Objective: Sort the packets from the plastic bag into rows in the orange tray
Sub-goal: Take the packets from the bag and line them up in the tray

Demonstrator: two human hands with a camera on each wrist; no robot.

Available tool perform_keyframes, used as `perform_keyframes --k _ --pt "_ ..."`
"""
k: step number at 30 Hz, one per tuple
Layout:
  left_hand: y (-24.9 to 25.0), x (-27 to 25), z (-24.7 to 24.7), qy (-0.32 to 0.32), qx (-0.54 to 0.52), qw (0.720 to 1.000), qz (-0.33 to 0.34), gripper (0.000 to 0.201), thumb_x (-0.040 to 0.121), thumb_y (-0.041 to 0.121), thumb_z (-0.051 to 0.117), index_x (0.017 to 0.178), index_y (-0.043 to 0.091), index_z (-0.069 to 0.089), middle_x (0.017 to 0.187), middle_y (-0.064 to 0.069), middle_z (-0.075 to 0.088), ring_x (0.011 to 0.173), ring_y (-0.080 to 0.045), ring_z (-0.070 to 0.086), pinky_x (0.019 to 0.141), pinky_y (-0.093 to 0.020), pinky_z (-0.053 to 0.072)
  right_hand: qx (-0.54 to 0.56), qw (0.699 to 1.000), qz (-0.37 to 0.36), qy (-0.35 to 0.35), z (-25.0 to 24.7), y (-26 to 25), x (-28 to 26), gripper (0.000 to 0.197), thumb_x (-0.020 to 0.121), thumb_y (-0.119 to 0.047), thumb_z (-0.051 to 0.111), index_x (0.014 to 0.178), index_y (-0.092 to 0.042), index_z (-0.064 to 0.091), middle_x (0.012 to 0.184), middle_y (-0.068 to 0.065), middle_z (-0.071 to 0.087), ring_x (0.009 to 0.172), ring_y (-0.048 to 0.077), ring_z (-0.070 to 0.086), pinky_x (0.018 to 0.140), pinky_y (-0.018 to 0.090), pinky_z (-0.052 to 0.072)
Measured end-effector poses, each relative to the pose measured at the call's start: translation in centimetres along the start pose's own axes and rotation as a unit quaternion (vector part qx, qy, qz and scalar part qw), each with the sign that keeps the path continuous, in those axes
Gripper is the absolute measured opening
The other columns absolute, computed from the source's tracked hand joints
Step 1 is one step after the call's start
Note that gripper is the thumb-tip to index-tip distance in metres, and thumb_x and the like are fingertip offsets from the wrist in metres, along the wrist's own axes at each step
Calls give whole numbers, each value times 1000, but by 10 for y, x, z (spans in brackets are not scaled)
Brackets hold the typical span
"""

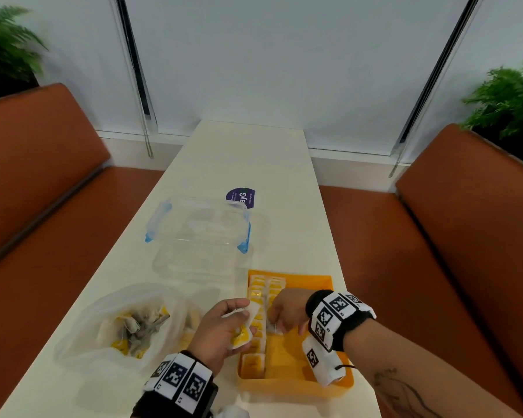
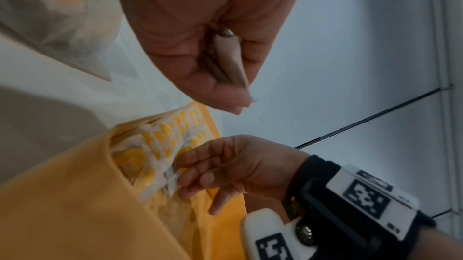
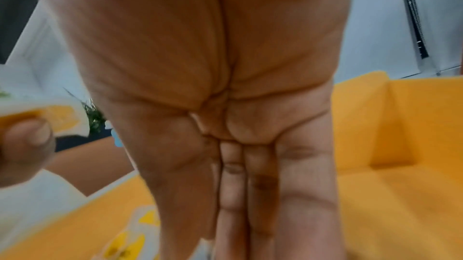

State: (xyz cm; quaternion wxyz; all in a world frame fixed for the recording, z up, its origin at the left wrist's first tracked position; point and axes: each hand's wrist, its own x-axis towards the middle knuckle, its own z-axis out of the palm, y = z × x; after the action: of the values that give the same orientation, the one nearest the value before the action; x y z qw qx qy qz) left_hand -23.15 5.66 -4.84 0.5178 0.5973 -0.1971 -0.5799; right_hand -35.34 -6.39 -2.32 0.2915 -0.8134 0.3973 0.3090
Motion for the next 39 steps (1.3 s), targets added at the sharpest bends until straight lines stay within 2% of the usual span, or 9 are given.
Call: perform_keyframes --k 3,8,11,16,21,26,32,36,39 --pt "1 0 0 0 -7 1000 -1 17 91 6 52 101 19 57 89 -4 63 55 -12 66 44 -20 47 72 997 15 21 -9 6 -8 39 89 3 54 126 -7 58 119 13 65 103 28 67 82 35 57" --pt "2 1 5 -26 -4 1000 1 33 89 -1 51 113 21 51 109 -4 57 76 -22 64 56 -28 49 287 947 -17 141 -24 10 -27 10 91 -12 56 99 -8 61 78 4 64 66 16 65 46 19 47" --pt "1 0 11 -50 8 999 17 43 88 -2 52 121 25 48 121 -6 51 86 -23 60 60 -32 49 345 929 -54 121 -19 3 -35 23 89 -29 63 94 -7 60 72 2 65 55 10 63 42 19 44" --pt "1 -1 19 -68 20 997 22 41 88 2 55 119 28 48 106 -6 58 76 -18 58 55 -28 45 335 930 -74 133 -8 -2 -34 13 84 -6 67 85 -10 55 61 3 58 42 3 57 37 17 43" --pt "2 -4 15 -52 -3 998 21 19 90 5 54 107 14 55 81 -4 61 62 -17 59 40 -20 37 347 916 -75 186 -12 5 -41 16 85 -5 66 79 -14 54 60 2 56 35 0 53 35 16 40" --pt "0 -2 13 -38 -8 999 17 19 88 1 56 104 10 56 73 -5 59 49 -12 54 38 -19 35 352 912 -86 193 -13 8 -45 23 84 -4 66 101 -12 54 61 5 57 43 9 52 38 19 42" --pt "0 4 5 36 -39 999 6 21 89 1 55 105 14 51 73 -8 56 46 -10 50 35 -16 36 310 916 -73 243 -12 9 -46 16 88 -1 51 87 -12 62 66 0 53 49 9 48 42 20 41" --pt "3 5 3 75 6 997 19 22 90 4 54 108 13 45 72 -6 52 52 -13 40 37 -17 33 207 956 -45 202 -11 13 -47 26 85 0 56 109 -5 65 71 -4 53 54 9 50 48 17 44" --pt "4 3 3 82 46 995 21 14 91 8 51 102 13 43 70 -5 47 52 -13 34 42 -19 26 57 979 -39 192 -6 12 -42 33 85 2 57 116 -7 65 101 3 62 80 16 58 66 16 44"
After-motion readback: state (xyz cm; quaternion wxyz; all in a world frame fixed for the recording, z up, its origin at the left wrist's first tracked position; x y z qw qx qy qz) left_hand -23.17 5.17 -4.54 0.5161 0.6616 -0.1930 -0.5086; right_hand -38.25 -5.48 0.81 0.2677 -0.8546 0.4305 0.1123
